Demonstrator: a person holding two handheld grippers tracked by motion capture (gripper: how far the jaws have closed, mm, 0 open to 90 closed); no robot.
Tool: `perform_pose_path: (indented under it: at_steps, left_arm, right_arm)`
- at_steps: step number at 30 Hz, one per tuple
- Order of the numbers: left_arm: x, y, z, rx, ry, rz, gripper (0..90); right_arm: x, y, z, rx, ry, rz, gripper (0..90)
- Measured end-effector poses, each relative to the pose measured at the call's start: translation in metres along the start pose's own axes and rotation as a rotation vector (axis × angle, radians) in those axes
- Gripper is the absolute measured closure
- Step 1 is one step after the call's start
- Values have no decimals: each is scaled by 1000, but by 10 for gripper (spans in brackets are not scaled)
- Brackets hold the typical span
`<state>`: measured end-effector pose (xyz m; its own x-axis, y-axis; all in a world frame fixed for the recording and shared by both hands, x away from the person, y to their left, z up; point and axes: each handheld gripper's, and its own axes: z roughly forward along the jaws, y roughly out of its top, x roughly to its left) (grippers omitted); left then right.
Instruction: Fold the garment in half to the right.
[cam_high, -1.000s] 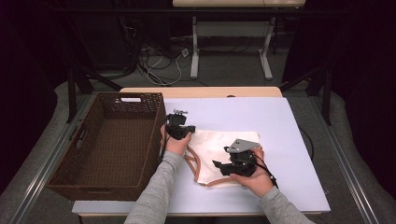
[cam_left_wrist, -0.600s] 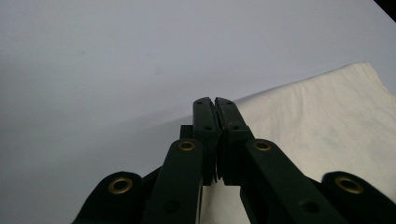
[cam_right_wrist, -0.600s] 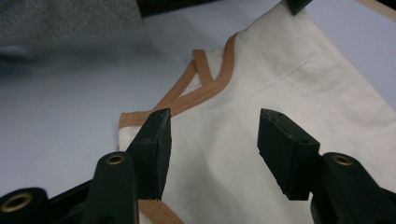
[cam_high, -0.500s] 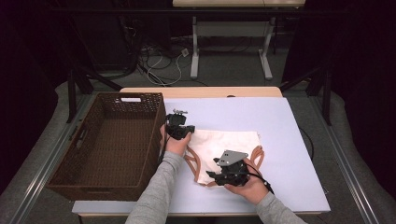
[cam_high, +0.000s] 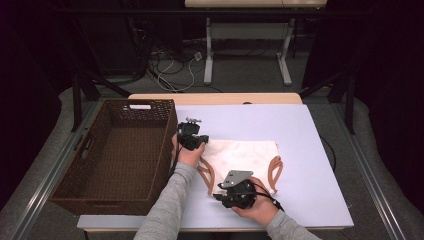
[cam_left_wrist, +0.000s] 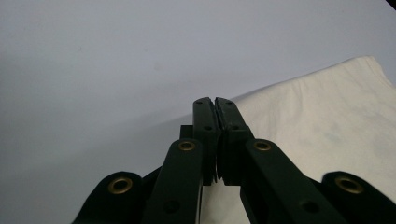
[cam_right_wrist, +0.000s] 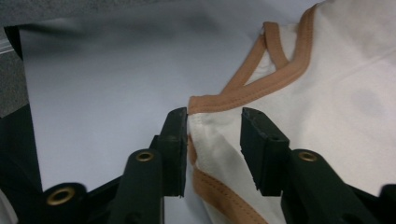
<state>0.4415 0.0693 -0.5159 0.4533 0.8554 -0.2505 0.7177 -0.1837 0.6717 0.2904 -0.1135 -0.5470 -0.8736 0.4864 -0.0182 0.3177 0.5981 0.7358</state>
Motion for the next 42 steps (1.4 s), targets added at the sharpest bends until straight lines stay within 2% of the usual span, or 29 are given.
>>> perform_pose_path:
  at_steps: [6,15,20,28,32,33,34,38,42]
  left_arm:
    - [1,0,0,3,1,4,881]
    - [1,-1,0,6,-1,1,881]
    - [1,-1,0,9,2,3,881]
    - [0,-1,1,11,8,7,881]
    - [1,-1,0,11,10,12,881]
    - [1,-1,0,11,15,12,881]
    - [1,-1,-1,10,12,9,881]
    - [1,1,-4,7,17,16,882]
    - [-1,6,-8,4,20,20,882]
  right_arm:
    - [7,2,8,16,-3,14,674]
    - [11,2,15,73,-16,3,699]
    - [9,1,14,76,-22,17,736]
    - [9,0,14,71,-35,10,832]
    - [11,1,14,76,-50,37,865]
    - [10,1,14,76,-49,56,870]
    - [9,2,13,84,-43,76,873]
    - [5,4,9,60,-15,162,878]
    - [1,6,2,40,17,209,879]
